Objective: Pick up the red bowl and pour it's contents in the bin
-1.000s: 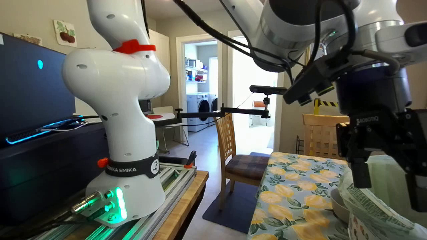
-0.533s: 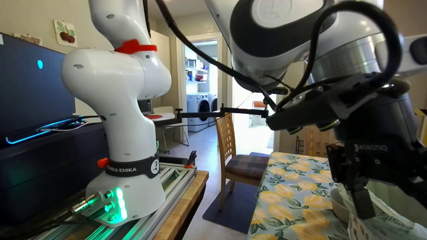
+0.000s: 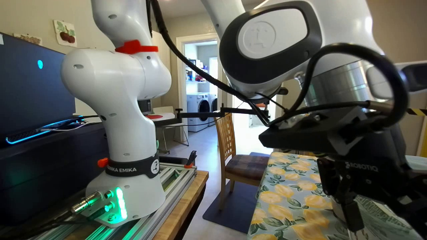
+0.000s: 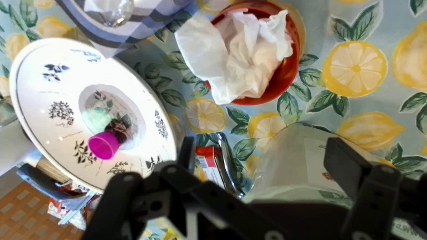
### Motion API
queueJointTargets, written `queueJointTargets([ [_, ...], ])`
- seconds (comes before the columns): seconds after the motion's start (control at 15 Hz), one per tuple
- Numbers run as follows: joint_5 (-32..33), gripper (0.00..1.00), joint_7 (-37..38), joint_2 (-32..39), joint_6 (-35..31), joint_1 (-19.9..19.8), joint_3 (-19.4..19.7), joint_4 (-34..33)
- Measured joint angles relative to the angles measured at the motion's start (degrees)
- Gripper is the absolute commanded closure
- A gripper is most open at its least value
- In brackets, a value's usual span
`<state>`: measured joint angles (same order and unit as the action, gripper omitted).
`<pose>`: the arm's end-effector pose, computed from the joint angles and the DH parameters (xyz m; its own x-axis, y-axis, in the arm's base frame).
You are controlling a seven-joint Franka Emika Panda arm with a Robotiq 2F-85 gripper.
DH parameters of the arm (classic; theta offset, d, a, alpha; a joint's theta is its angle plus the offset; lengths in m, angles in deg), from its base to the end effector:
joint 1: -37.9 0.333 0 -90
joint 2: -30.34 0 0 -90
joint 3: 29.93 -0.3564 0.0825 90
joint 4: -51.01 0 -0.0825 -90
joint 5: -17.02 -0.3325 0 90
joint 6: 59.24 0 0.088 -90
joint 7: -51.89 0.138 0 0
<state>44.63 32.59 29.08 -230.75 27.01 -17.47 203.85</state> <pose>0.4057 -0.1415 0.3345 0.8923 0.4040 0.2013 0.3366 -0.8927 0.2995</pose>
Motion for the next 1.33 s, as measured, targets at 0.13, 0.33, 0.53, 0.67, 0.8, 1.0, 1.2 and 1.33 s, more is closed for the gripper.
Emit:
queueJointTargets([
  [0.13,-7.13,0.00,-4.13,1.33,1.24,0.53,-0.05,-0.06],
  [0.33,-21.27,0.00,-15.37,4.95,1.33,0.82,-2.21,-0.67],
  [0.53,-29.60,0.00,-23.83,8.01,2.91,-0.14,-4.49,-3.67],
  [0.67,-29.12,0.00,-24.52,9.99,5.13,-1.24,-4.07,-6.49],
  [0.8,-26.72,0.00,-24.23,11.66,7.91,-2.35,-2.84,-8.89],
  [1.0,-24.77,0.00,-24.02,13.78,10.87,-4.04,-1.59,-11.66],
  [1.2,-24.38,0.00,-24.04,16.36,10.57,-4.75,-1.59,-13.98],
  [1.33,-23.60,0.00,-23.98,18.40,9.90,-4.75,-1.67,-15.57],
])
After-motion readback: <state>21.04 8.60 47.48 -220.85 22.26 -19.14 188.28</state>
